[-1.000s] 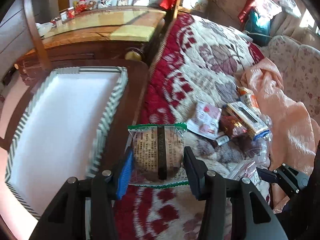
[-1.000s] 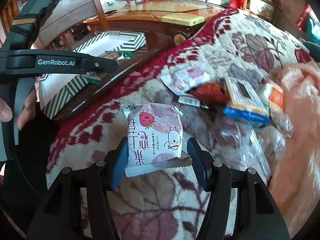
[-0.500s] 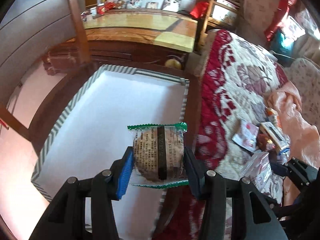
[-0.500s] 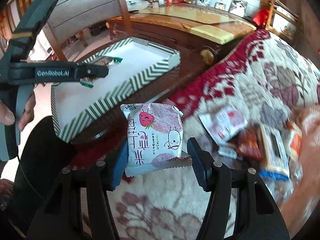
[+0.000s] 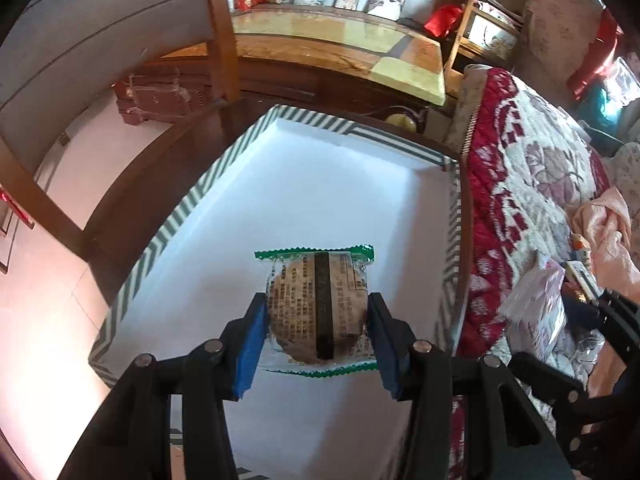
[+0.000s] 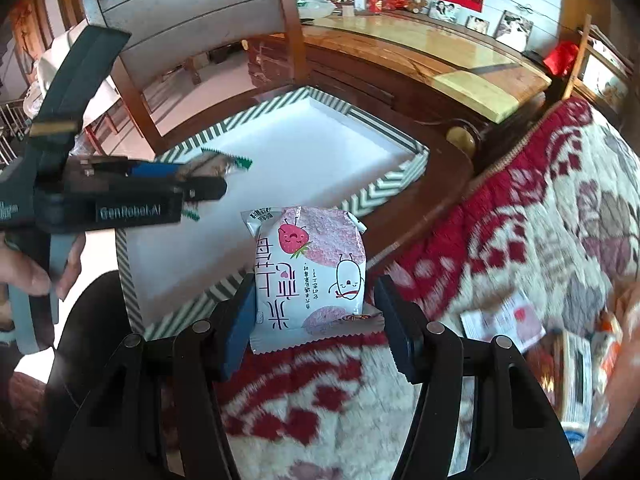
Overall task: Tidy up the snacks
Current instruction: 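Carry the biscuit pack with the left gripper while the right gripper carries a pink strawberry packet to the tray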
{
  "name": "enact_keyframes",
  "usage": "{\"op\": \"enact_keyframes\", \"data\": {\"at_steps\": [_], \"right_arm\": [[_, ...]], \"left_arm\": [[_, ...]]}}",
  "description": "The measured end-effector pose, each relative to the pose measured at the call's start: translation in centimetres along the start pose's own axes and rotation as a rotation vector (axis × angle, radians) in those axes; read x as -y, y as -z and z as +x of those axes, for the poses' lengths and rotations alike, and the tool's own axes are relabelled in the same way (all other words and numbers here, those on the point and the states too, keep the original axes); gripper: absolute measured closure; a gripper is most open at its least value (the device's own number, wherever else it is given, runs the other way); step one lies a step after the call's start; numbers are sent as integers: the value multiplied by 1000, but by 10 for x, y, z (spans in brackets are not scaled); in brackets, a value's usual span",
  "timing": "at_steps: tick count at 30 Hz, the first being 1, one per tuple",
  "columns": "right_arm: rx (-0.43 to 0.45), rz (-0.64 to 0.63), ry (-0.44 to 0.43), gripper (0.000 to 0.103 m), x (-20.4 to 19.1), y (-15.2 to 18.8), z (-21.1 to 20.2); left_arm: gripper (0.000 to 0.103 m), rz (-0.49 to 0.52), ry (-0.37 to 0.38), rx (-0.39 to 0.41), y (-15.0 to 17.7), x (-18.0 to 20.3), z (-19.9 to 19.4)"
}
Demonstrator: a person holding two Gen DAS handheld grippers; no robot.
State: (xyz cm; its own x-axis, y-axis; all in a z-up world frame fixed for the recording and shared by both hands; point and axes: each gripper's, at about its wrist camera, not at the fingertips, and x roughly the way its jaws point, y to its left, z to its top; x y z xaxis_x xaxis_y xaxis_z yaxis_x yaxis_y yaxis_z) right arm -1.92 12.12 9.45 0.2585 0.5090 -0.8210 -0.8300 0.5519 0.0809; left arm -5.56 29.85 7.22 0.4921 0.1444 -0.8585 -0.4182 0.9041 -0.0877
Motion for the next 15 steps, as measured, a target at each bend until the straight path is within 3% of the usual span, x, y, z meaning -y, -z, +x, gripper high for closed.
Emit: {"op": "enact_keyframes", "data": {"at_steps": [8, 15], "right_arm": [[3, -46, -34, 45, -20, -38, 20], [-46, -89, -48, 45, -35, -62, 53]], "left_arm": [[51, -36, -25, -17, 5, -17, 9], [51, -55, -46, -33, 12, -27, 16]]}}
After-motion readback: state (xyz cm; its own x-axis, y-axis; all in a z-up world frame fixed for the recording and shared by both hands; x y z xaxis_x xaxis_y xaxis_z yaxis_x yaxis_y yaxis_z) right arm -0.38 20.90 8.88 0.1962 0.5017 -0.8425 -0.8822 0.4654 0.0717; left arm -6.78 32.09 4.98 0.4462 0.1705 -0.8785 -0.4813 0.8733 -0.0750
